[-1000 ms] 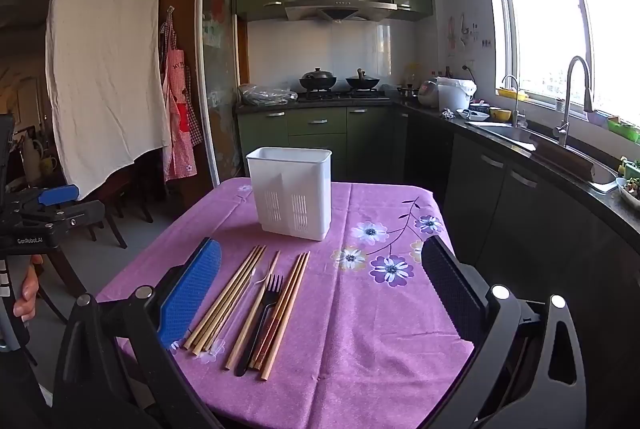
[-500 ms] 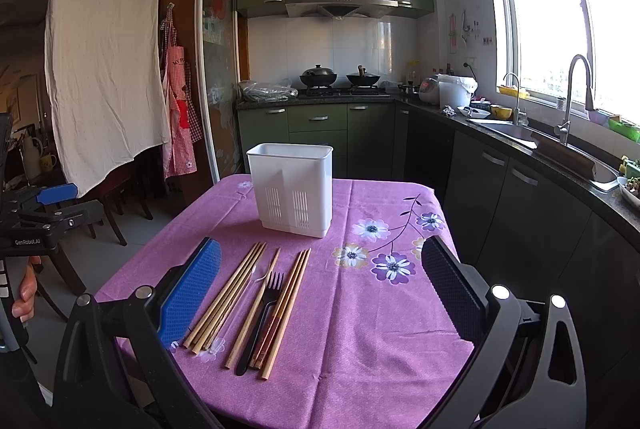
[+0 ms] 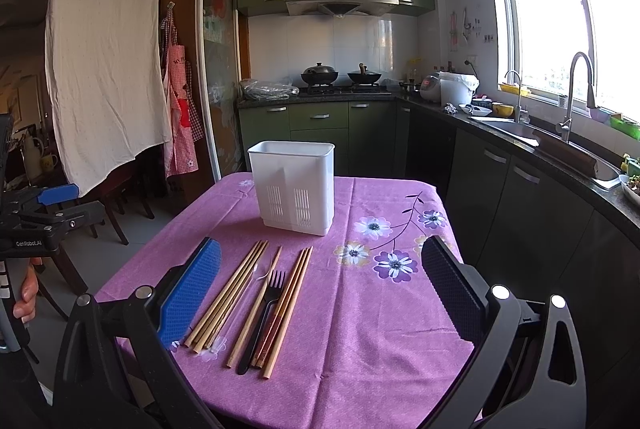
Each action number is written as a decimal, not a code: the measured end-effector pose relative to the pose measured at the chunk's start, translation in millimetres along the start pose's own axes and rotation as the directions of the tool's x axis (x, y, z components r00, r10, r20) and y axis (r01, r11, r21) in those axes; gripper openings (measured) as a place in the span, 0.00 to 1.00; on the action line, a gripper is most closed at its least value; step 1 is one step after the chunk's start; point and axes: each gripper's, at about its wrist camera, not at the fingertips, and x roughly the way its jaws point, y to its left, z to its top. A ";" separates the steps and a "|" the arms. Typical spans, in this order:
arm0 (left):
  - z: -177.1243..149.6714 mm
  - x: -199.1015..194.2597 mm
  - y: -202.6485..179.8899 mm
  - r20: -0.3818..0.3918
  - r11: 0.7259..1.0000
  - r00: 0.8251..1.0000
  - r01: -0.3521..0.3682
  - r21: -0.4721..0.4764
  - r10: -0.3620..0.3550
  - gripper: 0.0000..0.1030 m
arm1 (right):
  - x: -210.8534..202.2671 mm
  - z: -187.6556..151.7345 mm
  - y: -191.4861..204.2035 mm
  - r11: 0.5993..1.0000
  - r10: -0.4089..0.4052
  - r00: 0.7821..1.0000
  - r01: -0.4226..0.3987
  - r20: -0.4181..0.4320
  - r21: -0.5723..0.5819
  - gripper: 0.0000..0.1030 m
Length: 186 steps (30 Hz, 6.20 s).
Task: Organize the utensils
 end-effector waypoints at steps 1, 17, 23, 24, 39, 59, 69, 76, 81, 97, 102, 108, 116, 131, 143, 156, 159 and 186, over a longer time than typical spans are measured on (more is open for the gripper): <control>0.1 -0.2 -0.1 0.000 1.000 1.000 0.000 0.000 0.000 0.94 | 0.1 -0.2 -0.1 1.000 0.000 1.000 0.000 0.000 0.001 0.96; 0.3 0.5 -0.1 -0.003 1.000 1.000 0.000 0.002 0.000 0.94 | 3.2 -1.1 0.3 1.000 0.001 1.000 -0.001 -0.004 0.003 0.96; 0.4 0.2 -0.4 -0.004 1.000 1.000 -0.001 0.002 0.001 0.94 | 5.1 -5.2 1.1 1.000 0.002 1.000 -0.002 -0.006 0.004 0.96; 0.4 0.2 -0.4 -0.004 1.000 1.000 -0.001 0.002 0.001 0.94 | 5.6 -5.7 0.8 1.000 0.002 1.000 -0.002 -0.006 0.004 0.96; -17.4 4.6 -6.0 -0.012 1.000 1.000 -0.003 0.009 0.004 0.94 | 9.8 -12.2 -2.8 1.000 0.003 1.000 -0.003 -0.019 0.007 0.96; -18.5 5.7 -7.0 -0.017 1.000 1.000 -0.004 0.011 0.004 0.94 | 11.0 -8.4 -3.4 1.000 0.001 1.000 -0.001 -0.031 0.006 0.96; -9.5 52.4 -3.3 -0.121 1.000 0.992 0.022 0.000 -0.022 0.94 | 45.0 0.4 -22.5 1.000 -0.008 0.990 0.012 -0.138 0.027 0.96; -6.2 123.2 -14.2 -0.280 0.998 0.958 0.059 -0.015 -0.061 0.94 | 95.2 10.4 -57.0 0.991 0.046 0.959 -0.009 -0.280 0.133 0.96; -8.9 171.1 -28.6 -0.387 0.993 0.915 0.110 -0.041 -0.117 0.94 | 128.9 12.0 -54.5 0.995 0.047 0.934 -0.015 -0.355 0.094 0.96; -28.7 233.4 -80.2 -0.598 0.979 0.778 0.194 -0.061 -0.191 0.15 | 202.2 -6.3 -56.8 0.995 0.057 0.869 -0.010 -0.491 0.097 0.59; -29.3 239.3 -87.7 -0.618 0.981 0.766 0.186 -0.047 -0.175 0.09 | 206.4 -8.6 -58.6 0.996 0.053 0.866 -0.007 -0.497 0.093 0.59; -31.5 244.8 -83.3 -0.630 0.990 0.765 0.140 -0.033 -0.130 0.09 | 204.2 -9.4 -58.7 0.995 0.063 0.868 -0.016 -0.492 0.098 0.59; -37.7 251.9 -84.8 -0.646 0.990 0.754 0.137 -0.027 -0.122 0.10 | 208.2 -11.9 -55.1 0.995 0.072 0.864 -0.028 -0.499 0.094 0.59; -27.3 233.4 -75.9 -0.563 0.985 0.809 0.162 -0.066 -0.170 0.08 | 214.3 -18.4 -34.4 0.997 0.071 0.845 -0.058 -0.531 0.041 0.56; 1.4 178.9 -59.5 -0.417 0.985 0.892 0.168 -0.048 -0.172 0.08 | 238.6 -45.5 21.8 0.981 0.159 0.734 -0.193 -0.660 0.022 0.17; 0.3 176.0 -55.3 -0.405 0.982 0.895 0.183 -0.051 -0.188 0.08 | 252.1 -59.2 50.6 0.980 0.136 0.686 -0.200 -0.715 -0.005 0.08; 0.3 175.8 -54.1 -0.405 0.981 0.894 0.187 -0.050 -0.191 0.08 | 254.6 -58.9 52.7 0.982 0.120 0.681 -0.188 -0.722 -0.013 0.09; 4.1 167.9 -48.0 -0.380 0.977 0.901 0.208 -0.049 -0.211 0.08 | 269.7 -67.2 79.2 0.985 0.080 0.663 -0.169 -0.745 -0.044 0.12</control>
